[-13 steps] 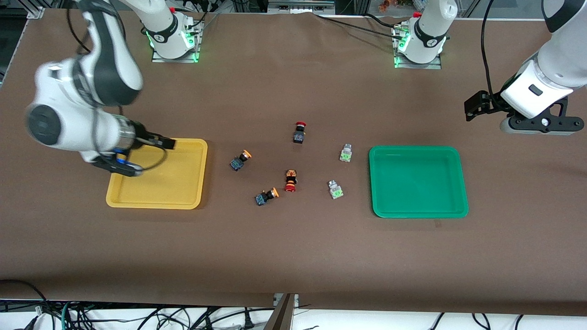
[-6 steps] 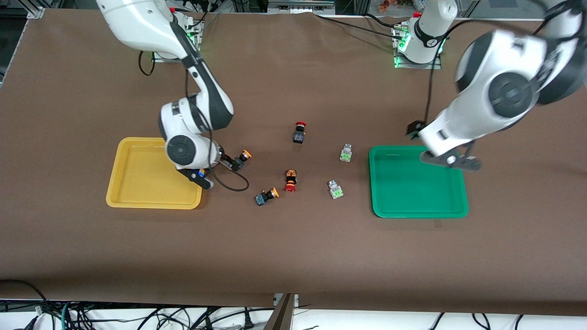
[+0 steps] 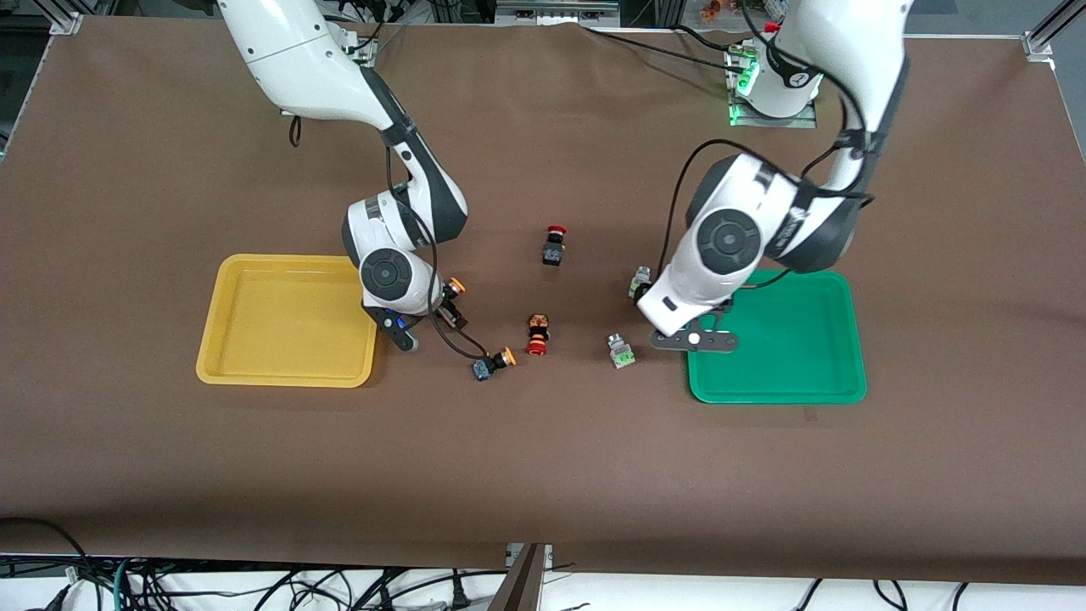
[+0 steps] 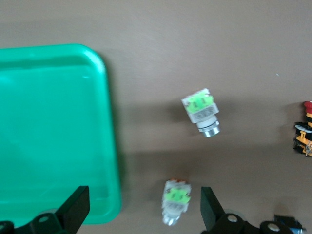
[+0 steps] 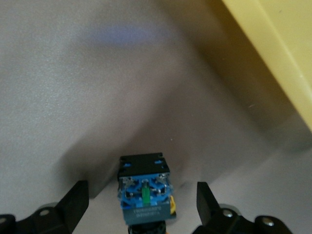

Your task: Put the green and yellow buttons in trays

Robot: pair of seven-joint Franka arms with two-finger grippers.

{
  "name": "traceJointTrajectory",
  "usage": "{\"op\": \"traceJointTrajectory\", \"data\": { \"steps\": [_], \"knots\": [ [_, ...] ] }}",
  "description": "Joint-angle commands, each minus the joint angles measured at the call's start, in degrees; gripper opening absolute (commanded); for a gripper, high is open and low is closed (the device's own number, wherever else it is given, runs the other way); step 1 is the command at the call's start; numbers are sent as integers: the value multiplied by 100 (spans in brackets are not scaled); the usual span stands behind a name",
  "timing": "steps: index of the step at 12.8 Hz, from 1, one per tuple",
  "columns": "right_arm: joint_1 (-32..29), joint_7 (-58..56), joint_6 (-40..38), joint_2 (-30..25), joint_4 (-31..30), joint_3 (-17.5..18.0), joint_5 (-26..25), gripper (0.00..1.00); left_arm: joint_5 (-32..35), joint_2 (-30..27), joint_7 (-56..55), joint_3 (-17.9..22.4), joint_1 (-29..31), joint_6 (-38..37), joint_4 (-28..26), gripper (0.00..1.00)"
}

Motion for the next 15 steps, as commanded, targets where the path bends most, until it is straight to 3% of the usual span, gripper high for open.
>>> {"op": "traceJointTrajectory", "data": {
  "steps": [1,4,8,11,12,13,14,15],
  "knots": [
    [54,201,32,40,70,-75,14,0,-10,-44,-104,68,-200,1284,-1039,100],
    [36,105,-73,-47,166,-284,-118,0,-10,43,-69,68,-393,2089,-1649,100],
    [-69,-745,-1985,-153,1114,-1101,-136,0,-10,140,-113,68,-622,2090,-1711,100],
    [-394,-2403,-2972,-170,1239,-1724,-171,0,-10,184,-113,68,-640,2090,-1781,100],
    [-395,-2931,-3018,-127,1135,-1979,-189,0,-10,201,-113,68,-640,2099,-1773,84],
    [-421,-3337,-2949,-109,916,-2104,-267,0,-10,228,-122,68,-649,2090,-1773,41],
    [-447,-3619,-2722,-100,670,-2183,-337,0,-10,237,-96,59,-640,2090,-1764,12],
    [-482,-3787,-2467,-100,459,-2193,-356,0,-10,193,-52,68,-623,2029,-1729,3]
  ]
}}
